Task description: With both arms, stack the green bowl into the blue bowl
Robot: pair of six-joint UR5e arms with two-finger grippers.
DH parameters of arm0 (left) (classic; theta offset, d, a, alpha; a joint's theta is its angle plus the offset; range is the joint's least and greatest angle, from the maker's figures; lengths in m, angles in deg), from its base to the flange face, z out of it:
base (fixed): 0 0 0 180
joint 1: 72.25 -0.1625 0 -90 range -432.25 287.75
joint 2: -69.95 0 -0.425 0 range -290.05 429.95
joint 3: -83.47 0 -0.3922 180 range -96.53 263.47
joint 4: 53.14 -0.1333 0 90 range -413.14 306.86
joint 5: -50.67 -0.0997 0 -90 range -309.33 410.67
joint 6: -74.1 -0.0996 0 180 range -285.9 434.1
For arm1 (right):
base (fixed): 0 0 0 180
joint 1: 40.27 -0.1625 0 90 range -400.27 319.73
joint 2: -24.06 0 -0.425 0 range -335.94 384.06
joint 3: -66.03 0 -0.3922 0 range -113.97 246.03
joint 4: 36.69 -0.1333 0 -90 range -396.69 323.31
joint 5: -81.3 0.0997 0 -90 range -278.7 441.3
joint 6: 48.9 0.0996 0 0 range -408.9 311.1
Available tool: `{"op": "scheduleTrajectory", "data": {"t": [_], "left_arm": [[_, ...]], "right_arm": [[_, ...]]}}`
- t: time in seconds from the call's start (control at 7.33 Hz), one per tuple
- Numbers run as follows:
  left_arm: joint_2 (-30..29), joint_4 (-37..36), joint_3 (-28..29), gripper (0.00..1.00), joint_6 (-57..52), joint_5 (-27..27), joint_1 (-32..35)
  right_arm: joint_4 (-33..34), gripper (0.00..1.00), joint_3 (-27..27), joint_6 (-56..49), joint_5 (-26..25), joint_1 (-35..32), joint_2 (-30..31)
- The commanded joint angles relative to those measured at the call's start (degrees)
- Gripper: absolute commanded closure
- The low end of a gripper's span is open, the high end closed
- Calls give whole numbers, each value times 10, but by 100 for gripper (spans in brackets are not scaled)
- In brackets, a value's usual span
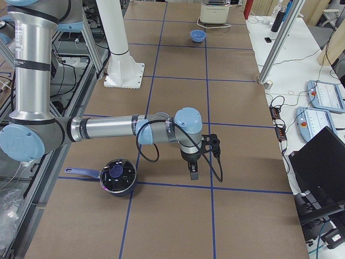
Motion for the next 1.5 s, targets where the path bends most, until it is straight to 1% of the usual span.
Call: {"op": "scheduleTrajectory", "data": {"t": [0.0, 0.14, 0.27, 0.41, 0.55, 0.68, 0.82, 0.95, 1.09, 1.23, 1.36], "left_arm": [[-12, 48, 7, 1, -4, 12, 0], [-13, 97, 12, 1, 2, 30, -14], [-27, 150, 14, 1, 21, 23, -43], [-46, 155, 14, 1, 40, 16, -82], [-47, 155, 14, 1, 118, 15, -114], [-46, 156, 14, 1, 188, -39, -173], [-45, 158, 21, 1, 244, -129, -229], [-45, 169, 36, 1, 288, -167, -282], [-45, 231, 84, 3, 292, -200, -309], [-49, 312, 149, 9, 292, -206, -323], [-56, 358, 188, 29, 294, -206, -325]], "right_arm": [[-61, 0, 1, 27, 2, 0, 5], [-71, 0, -3, 71, 3, 3, 2], [-94, 0, -2, 96, 6, 8, 0], [-98, 0, -4, 116, 7, 18, -1], [-104, 0, -5, 163, 3, 43, -3], [-123, 0, -4, 222, -9, 80, -3], [-134, 0, -4, 264, -43, 114, -3], [-140, 0, -4, 286, -58, 135, -3], [-140, 0, -4, 286, -57, 138, -3], [-140, 0, -4, 286, -57, 140, -3], [-140, 0, -4, 286, -57, 141, -3]]}}
